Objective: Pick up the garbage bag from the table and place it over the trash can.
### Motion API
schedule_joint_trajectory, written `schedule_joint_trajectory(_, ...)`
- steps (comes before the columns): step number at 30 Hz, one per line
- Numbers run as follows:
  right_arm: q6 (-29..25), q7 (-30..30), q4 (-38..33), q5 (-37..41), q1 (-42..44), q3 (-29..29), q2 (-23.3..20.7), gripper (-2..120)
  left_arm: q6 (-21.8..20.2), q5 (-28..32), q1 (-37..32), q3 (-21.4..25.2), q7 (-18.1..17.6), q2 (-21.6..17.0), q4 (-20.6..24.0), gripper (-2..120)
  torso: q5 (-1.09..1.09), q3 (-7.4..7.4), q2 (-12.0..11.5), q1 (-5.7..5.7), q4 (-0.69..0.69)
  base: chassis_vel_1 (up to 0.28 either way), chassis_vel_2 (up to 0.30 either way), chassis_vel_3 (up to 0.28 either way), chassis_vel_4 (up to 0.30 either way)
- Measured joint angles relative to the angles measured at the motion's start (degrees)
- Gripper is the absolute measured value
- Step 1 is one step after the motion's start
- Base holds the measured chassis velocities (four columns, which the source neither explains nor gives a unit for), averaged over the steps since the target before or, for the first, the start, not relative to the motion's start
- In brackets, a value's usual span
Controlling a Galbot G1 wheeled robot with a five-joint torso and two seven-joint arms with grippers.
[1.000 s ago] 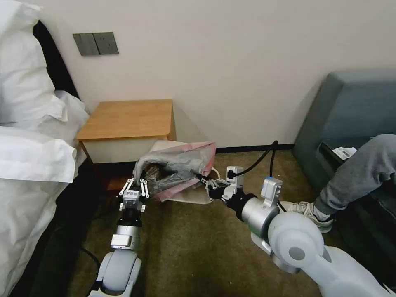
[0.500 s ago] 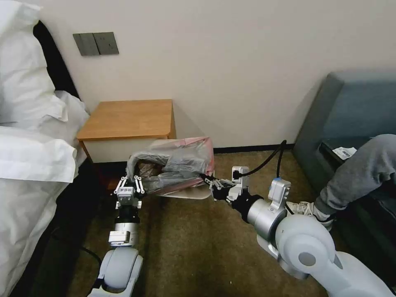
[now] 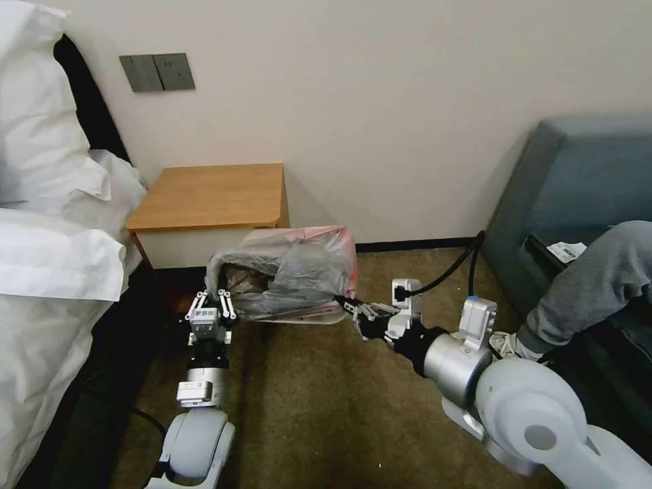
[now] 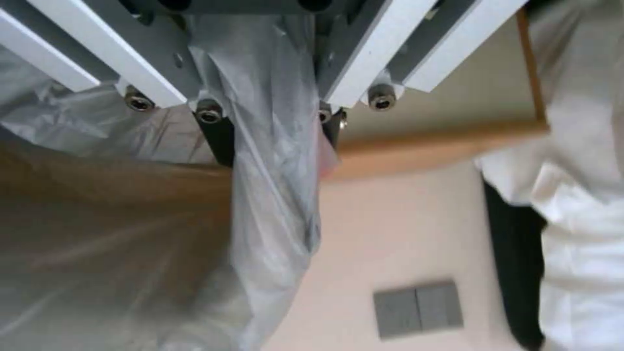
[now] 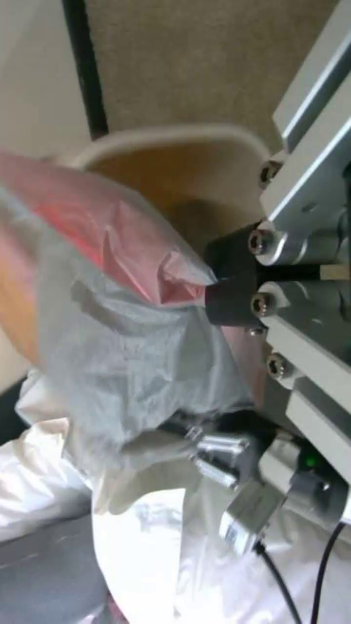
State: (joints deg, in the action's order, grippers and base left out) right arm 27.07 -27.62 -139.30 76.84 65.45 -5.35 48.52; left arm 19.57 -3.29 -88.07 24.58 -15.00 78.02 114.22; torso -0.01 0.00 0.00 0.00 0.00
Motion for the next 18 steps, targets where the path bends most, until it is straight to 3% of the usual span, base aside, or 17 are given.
schedule_joint_trajectory(18, 0.8, 0.0, -2.6, 0.1, 5.8, -3.4, 0.0, 0, -0.3, -0.1, -3.0, 0.1, -0.7, 0.3, 2.8, 6, 0.01, 0.0, 0.0, 0.0, 0.0, 0.0, 0.0, 0.0, 0.0)
